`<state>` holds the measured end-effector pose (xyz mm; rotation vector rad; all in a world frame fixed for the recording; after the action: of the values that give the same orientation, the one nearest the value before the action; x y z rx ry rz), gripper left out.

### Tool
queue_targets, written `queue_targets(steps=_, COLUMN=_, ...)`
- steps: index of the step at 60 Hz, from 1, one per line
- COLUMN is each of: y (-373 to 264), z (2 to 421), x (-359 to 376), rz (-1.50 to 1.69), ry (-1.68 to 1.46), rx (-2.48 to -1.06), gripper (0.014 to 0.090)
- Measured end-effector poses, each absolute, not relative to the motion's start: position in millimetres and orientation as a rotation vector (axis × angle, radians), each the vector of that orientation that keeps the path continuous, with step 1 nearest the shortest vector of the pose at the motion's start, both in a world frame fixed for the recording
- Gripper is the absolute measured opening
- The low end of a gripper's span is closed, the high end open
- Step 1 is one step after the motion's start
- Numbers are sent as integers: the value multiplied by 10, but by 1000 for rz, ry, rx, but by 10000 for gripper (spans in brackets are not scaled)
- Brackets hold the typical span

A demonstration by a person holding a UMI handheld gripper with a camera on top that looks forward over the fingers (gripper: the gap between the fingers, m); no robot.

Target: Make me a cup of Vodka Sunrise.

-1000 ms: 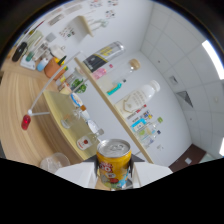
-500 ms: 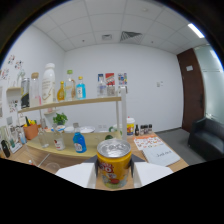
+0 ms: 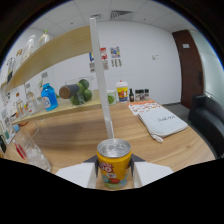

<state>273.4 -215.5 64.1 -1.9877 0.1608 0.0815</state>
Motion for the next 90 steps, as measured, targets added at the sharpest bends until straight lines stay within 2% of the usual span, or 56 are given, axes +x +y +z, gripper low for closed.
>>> queue_targets(steps=30, y=-2351, z=471, x=2772, rz=-12, ry=128, rx=-2023, gripper=551)
queue_targets(steps=32, y=-2367, z=466, x=2784, rz=-20, ry=139, rx=-2034, gripper=593)
queue_targets(steps=37, y=-2427, z=534, x=2823, rz=-65, ry=149, rx=-2042, gripper=850)
queue_targets(steps=38, y=-2444, z=557, x=2833, rz=-76, ry=150, rx=-2042, gripper=866)
queue_targets(steps=41, y=-2503, z=651, x=2826, rz=-103, ry=151, rx=-2044, gripper=846)
queue_targets(steps=49, y=-2702, z=1109, x=2700, rz=-149, ry=164, rx=-2000, gripper=855)
queue_targets(steps=56, y=-2899, z=1523, x=2398, rz=-143, ry=155, rx=-1953, gripper=853)
queue_targets(steps=63, y=-3049, z=1749, x=1977, rz=-113, ry=146, rx=-1935, gripper=851)
queue_targets(steps=72, y=-3197, z=1741, x=1324, rz=-41, ry=112, rx=-1943, gripper=850)
queue_targets(steps=84, y=-3322, z=1437, x=622, rz=-5, ry=47, rx=-1992, gripper=858)
queue_targets(steps=90, y=-3276, z=1450, x=341, rz=29, ry=23, rx=-1988, gripper=861)
